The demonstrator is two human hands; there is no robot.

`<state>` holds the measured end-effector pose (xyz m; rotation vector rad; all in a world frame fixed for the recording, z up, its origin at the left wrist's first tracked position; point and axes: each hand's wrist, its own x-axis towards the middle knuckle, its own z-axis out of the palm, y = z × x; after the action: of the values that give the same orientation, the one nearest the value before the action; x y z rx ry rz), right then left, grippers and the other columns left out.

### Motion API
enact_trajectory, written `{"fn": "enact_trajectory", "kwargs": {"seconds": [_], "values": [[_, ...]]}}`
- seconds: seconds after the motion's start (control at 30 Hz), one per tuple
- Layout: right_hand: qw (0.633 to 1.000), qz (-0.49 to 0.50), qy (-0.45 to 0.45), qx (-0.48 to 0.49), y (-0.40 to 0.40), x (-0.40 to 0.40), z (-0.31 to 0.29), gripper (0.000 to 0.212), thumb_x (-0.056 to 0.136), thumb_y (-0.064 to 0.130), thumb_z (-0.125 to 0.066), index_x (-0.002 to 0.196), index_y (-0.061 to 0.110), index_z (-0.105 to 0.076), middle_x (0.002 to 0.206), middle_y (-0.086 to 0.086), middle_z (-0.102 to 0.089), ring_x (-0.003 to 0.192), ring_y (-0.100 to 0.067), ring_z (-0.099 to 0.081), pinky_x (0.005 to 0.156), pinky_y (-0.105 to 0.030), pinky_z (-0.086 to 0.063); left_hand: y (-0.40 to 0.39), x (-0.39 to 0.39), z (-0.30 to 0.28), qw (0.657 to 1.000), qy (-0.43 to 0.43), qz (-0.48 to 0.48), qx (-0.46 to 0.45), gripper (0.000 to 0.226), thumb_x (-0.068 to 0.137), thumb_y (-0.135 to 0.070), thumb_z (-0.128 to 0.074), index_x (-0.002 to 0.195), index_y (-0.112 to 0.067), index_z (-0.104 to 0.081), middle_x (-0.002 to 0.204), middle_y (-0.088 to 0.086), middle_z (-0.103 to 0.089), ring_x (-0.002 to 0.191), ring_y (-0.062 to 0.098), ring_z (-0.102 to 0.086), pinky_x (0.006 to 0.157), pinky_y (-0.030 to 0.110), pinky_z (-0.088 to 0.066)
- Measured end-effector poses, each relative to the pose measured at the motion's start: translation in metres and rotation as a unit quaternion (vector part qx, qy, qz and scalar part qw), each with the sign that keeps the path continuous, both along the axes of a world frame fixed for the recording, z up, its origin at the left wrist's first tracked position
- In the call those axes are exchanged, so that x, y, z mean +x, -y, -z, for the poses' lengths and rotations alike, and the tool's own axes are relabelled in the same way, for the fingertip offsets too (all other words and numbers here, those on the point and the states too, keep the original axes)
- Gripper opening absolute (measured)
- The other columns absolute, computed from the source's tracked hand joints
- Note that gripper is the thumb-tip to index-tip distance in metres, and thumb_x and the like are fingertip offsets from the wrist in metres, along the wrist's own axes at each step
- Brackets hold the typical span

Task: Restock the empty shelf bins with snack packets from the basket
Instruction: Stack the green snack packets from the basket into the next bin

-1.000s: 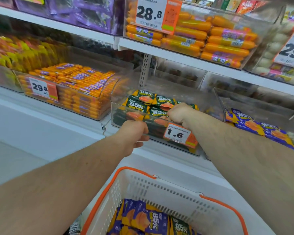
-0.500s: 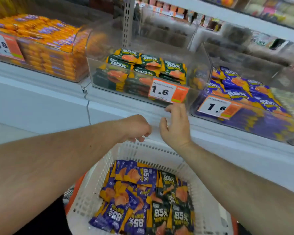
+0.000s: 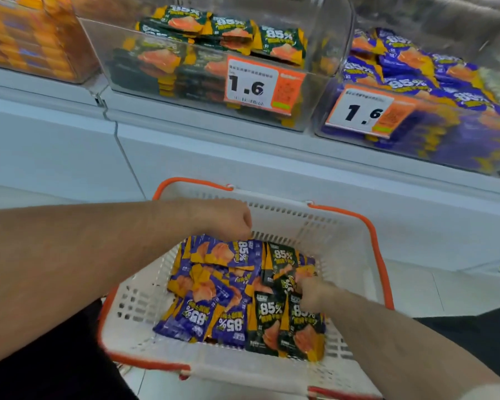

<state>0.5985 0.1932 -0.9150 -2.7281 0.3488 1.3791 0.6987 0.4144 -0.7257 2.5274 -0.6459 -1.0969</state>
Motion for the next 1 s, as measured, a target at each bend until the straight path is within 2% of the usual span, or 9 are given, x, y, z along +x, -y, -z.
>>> {"fn": "enact_trajectory", "kwargs": {"seconds": [0.1, 0.27, 0.37, 0.43, 0.53, 0.7, 0.77, 0.9, 1.0], "values": [[1.000, 0.018, -0.002, -0.002, 0.004, -0.006, 0.007, 0.037, 0.086, 0.011, -0.059, 0.122, 0.015, -0.052, 0.111, -0.007, -0.061, 0.097, -0.024, -0.060, 0.074, -0.031, -0.050, 0.001, 0.000, 0.003, 1.000, -0.001, 0.000, 0.004, 0.030, 0.098, -0.019, -0.049, 0.125, -0.016, -0.059, 0.124, 0.002, -0.059, 0.104, 0.017, -0.058, 0.084, 0.028, -0.047], [1.000, -0.004, 0.018, 0.003, 0.003, 0.001, 0.006, 0.025, 0.095, 0.014, -0.047, 0.113, 0.014, -0.064, 0.109, -0.007, -0.065, 0.095, -0.022, -0.060, 0.077, -0.031, -0.049, 0.003, 0.003, 0.002, 1.000, -0.002, 0.001, -0.002, 0.032, 0.097, -0.018, -0.049, 0.127, -0.015, -0.059, 0.122, 0.002, -0.061, 0.101, 0.017, -0.060, 0.087, 0.031, -0.051], [0.998, -0.035, 0.025, 0.050, -0.001, 0.028, -0.023, 0.033, 0.101, 0.011, -0.038, 0.124, 0.015, -0.060, 0.108, -0.005, -0.064, 0.087, -0.020, -0.058, 0.068, -0.030, -0.047, 0.000, 0.008, 0.000, 1.000, 0.003, -0.010, -0.019, 0.034, 0.095, -0.019, -0.052, 0.129, -0.017, -0.056, 0.118, -0.002, -0.058, 0.089, 0.011, -0.057, 0.075, 0.024, -0.048], [0.993, -0.041, 0.071, 0.085, -0.009, 0.051, -0.057, 0.033, 0.103, 0.015, -0.036, 0.127, 0.014, -0.058, 0.117, -0.005, -0.061, 0.090, -0.017, -0.054, 0.069, -0.026, -0.042, -0.002, 0.012, -0.003, 0.999, 0.007, -0.020, -0.032, 0.036, 0.095, -0.020, -0.055, 0.131, -0.017, -0.054, 0.124, -0.001, -0.055, 0.096, 0.011, -0.054, 0.082, 0.024, -0.045], [0.979, -0.046, 0.154, 0.128, -0.023, 0.080, -0.109, 0.028, 0.103, 0.020, -0.037, 0.116, 0.019, -0.062, 0.105, 0.000, -0.062, 0.083, -0.015, -0.053, 0.071, -0.030, -0.045, -0.007, 0.019, -0.008, 0.997, -0.003, -0.040, -0.058, 0.036, 0.096, -0.019, -0.055, 0.131, -0.016, -0.052, 0.121, 0.000, -0.053, 0.102, 0.015, -0.052, 0.091, 0.030, -0.043], [0.942, -0.097, 0.259, 0.193, -0.048, 0.112, -0.188, 0.022, 0.102, 0.018, -0.041, 0.085, 0.019, -0.056, 0.080, 0.007, -0.049, 0.076, -0.016, -0.047, 0.069, -0.031, -0.035, -0.014, 0.026, -0.018, 0.993, -0.016, -0.074, -0.092, 0.034, 0.094, -0.031, -0.061, 0.122, -0.014, -0.053, 0.115, 0.009, -0.054, 0.094, 0.023, -0.054, 0.086, 0.037, -0.047], [0.925, -0.089, 0.299, 0.218, -0.056, 0.119, -0.214, 0.021, 0.102, 0.016, -0.043, 0.087, 0.015, -0.058, 0.079, 0.007, -0.047, 0.075, -0.016, -0.045, 0.068, -0.028, -0.032, -0.017, 0.028, -0.024, 0.987, -0.026, -0.077, -0.139, 0.025, 0.092, -0.026, -0.065, 0.108, -0.009, -0.058, 0.100, 0.007, -0.059, 0.085, 0.022, -0.056, 0.070, 0.029, -0.047], [0.855, -0.042, 0.445, 0.264, -0.065, 0.121, -0.261, 0.020, 0.099, 0.015, -0.050, 0.080, 0.020, -0.051, 0.073, 0.007, -0.048, 0.067, -0.013, -0.045, 0.066, -0.029, -0.036, -0.028, 0.038, -0.054, 0.955, -0.011, -0.122, -0.269, 0.011, 0.092, -0.007, -0.063, 0.099, -0.016, -0.062, 0.094, 0.002, -0.070, 0.075, 0.013, -0.062, 0.057, 0.022, -0.050], [0.679, 0.066, 0.679, 0.271, -0.064, 0.113, -0.284, 0.026, 0.088, 0.006, -0.060, 0.081, 0.030, -0.052, 0.081, 0.009, -0.055, 0.069, -0.006, -0.050, 0.063, -0.022, -0.041, -0.041, 0.049, -0.084, 0.920, 0.021, -0.155, -0.360, 0.013, 0.095, -0.006, -0.059, 0.104, -0.013, -0.064, 0.094, 0.002, -0.074, 0.075, 0.012, -0.064, 0.057, 0.027, -0.050]]}}
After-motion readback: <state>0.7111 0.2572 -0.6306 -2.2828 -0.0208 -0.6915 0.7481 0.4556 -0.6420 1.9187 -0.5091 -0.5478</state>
